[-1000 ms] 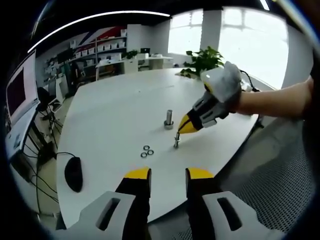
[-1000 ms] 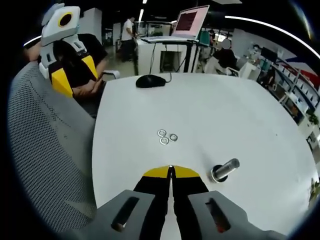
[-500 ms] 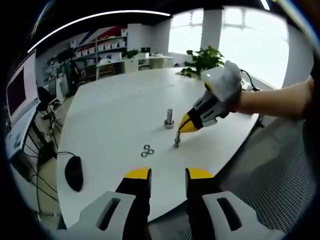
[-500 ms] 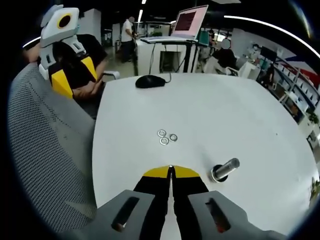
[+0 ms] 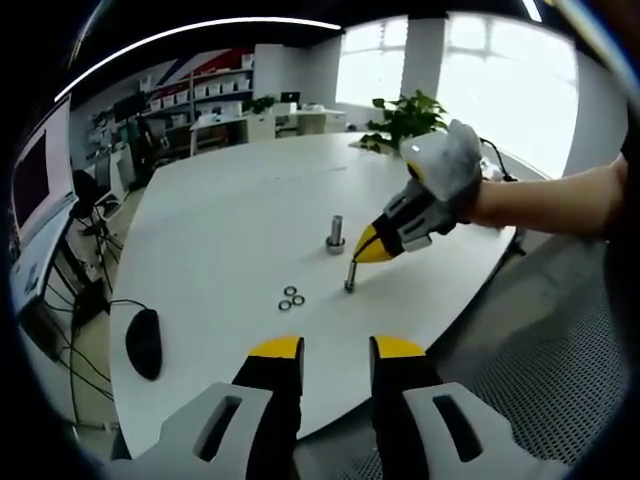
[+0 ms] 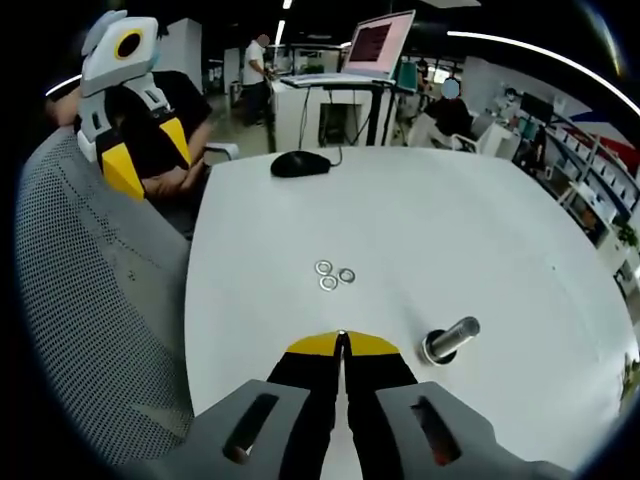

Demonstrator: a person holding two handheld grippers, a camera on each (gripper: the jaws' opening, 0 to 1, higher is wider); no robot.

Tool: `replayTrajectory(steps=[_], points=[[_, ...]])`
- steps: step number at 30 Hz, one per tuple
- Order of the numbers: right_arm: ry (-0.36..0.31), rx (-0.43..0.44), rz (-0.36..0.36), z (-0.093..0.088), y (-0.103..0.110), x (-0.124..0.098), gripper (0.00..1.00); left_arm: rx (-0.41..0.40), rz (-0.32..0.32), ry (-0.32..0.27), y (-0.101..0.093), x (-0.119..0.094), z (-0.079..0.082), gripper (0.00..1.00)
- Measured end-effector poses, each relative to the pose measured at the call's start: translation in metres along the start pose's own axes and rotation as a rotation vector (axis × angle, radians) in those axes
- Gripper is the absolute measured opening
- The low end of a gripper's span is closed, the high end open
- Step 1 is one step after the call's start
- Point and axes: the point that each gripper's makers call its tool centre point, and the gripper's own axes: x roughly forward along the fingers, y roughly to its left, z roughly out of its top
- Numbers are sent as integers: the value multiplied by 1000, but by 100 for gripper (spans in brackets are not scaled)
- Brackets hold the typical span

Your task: Place the washer onto the threaded stud by aligning its center hole with the stud, sliding it down to the base, and recovering from edge contact or off-axis alignment until the washer reaches the visible bottom stop.

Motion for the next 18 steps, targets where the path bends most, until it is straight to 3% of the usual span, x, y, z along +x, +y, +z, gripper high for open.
replayTrajectory(steps=[14, 18], points=[[5, -25, 13, 3, 5, 0, 4, -6, -2, 3, 0, 0, -1, 23], [-18, -34, 4, 12, 3, -5, 4, -1, 3, 4, 0, 0, -1, 23]])
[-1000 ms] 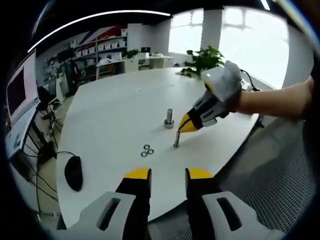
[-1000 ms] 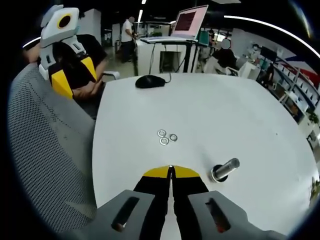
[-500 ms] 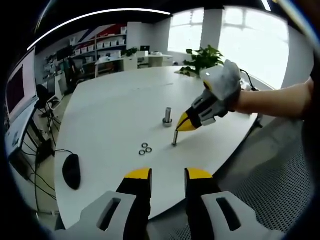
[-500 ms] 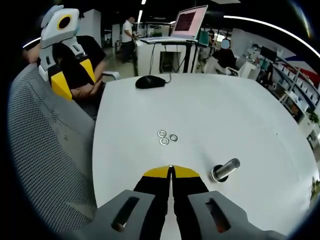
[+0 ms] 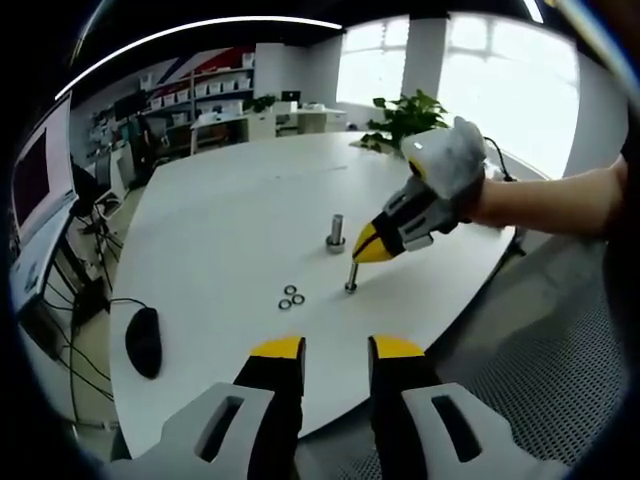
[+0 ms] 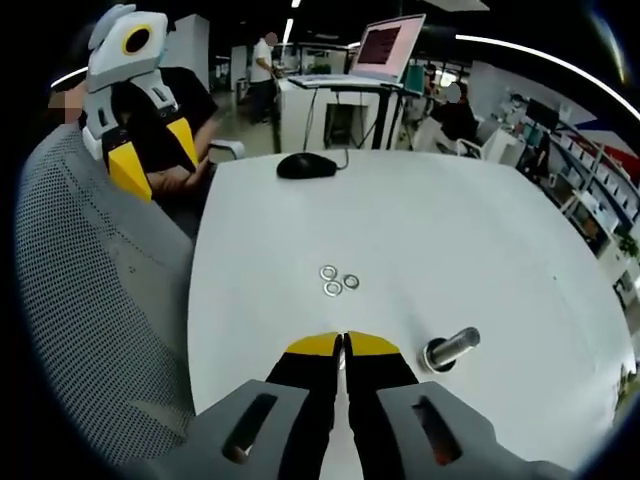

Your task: Place the washer onto the threaded stud by aligning its center hole with the stud, sliding it down to the base, and recovering from edge contact or off-axis alignment until the washer reaches the visible bottom stop.

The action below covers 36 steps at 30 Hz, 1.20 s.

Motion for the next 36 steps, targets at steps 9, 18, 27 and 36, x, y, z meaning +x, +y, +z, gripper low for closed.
replayTrajectory(steps=[9, 18, 27, 36], points=[[-84, -33, -50, 33, -20, -45, 8, 34, -2, 12, -1, 1, 0, 21], [-206, 61, -155, 48, -42, -101, 9, 43, -7, -5, -3, -1, 3, 21], [-165, 129, -212, 6, -35, -149, 10, 52, -6, -28, -3, -2, 7, 21], [-125, 251, -268, -42, -13, -185, 10, 61, -2, -39, -4, -3, 9, 21]])
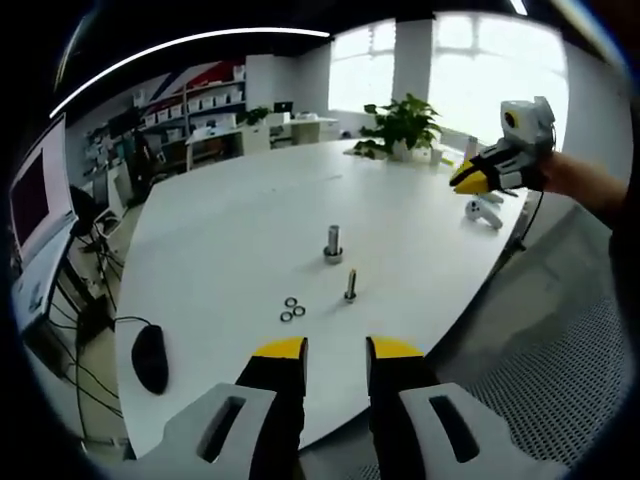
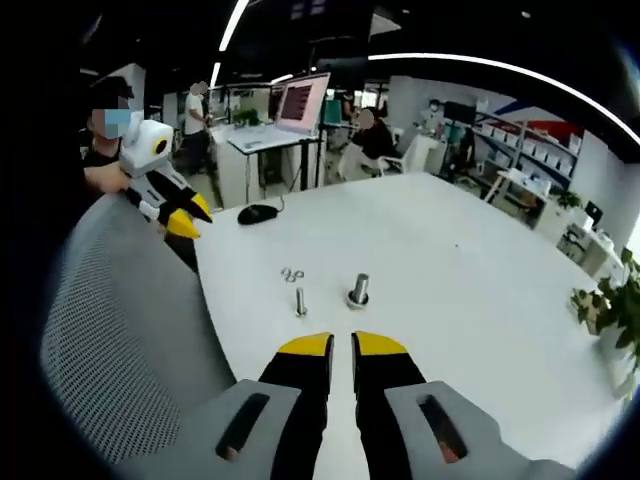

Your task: Place the washer onto the threaded stud by aligning its center hole with the stud, sliding it down to the base, and recovering from edge contact or off-axis alignment until the washer reaches the visible bottom stop.

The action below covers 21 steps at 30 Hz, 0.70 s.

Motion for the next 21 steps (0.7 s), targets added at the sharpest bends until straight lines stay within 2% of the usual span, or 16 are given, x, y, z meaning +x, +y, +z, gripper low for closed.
replayTrajectory(steps=[3, 10, 12, 15, 19, 21], points=[[14, 33, -15, -17, -5, -13, 9, 1, 1, 1, 0, 0, 0, 21], [31, 88, -51, -38, -5, -27, 9, 17, -2, 7, -1, 0, 0, 21], [34, 111, -57, -44, -1, -33, 10, 20, -7, 9, -2, 1, 0, 21], [51, 141, -66, -54, 9, -38, 10, 37, -6, -20, -2, -2, 7, 19], [66, 161, -82, -62, 17, -38, 10, 33, -12, -3, -3, 0, 4, 19], [64, 228, -93, -63, 16, -37, 10, 20, -19, -9, -3, 0, 4, 19]])
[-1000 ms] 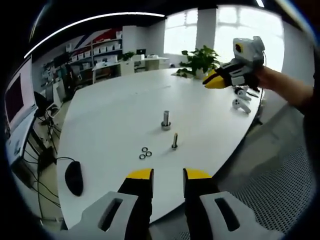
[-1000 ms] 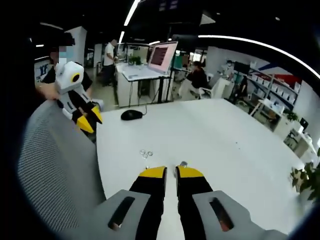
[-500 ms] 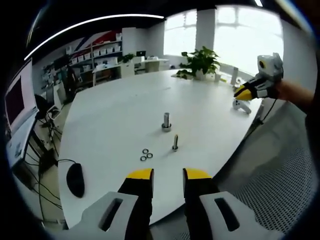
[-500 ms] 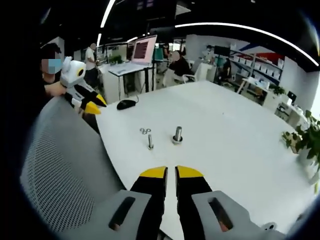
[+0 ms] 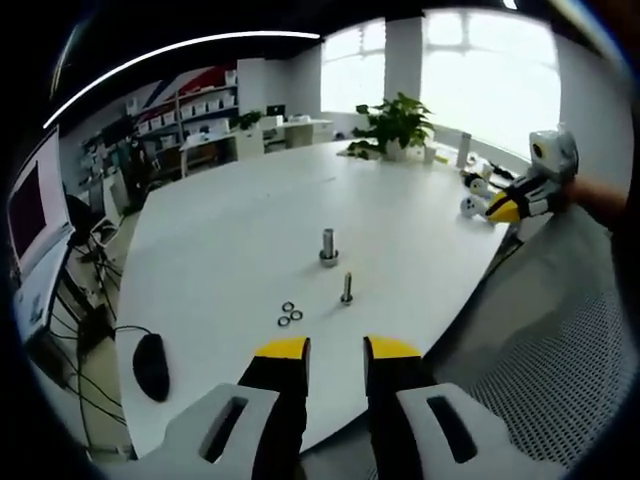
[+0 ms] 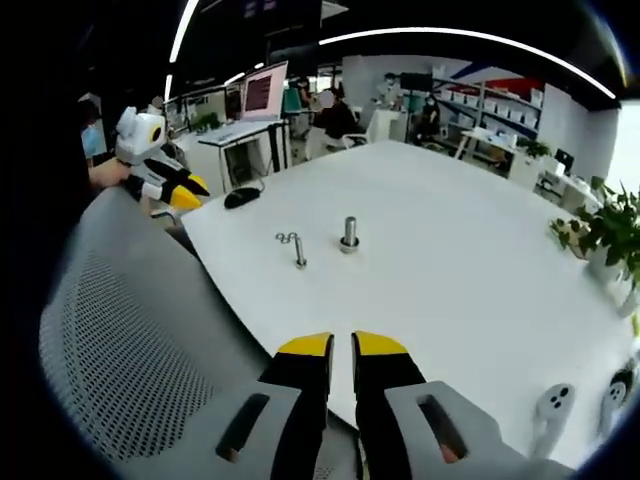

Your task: Place the washer onto the threaded stud by aligning its center hole with the stud, sliding it down to the base, and recovering from edge contact or off-axis alignment until the washer reaches the visible bottom stop.

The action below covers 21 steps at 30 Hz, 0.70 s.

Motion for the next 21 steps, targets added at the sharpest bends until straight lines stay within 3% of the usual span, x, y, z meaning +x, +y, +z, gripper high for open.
replayTrajectory(steps=[9, 16, 21], points=[[-10, 33, -59, -3, -14, 1, 10, -12, -8, 15, -1, 3, -5, 19], [2, 39, -48, -4, -12, 2, 10, -51, 3, 14, 3, 1, -8, 19], [7, 50, -43, -6, -11, 2, 10, -61, 9, -16, 9, -3, -1, 19]])
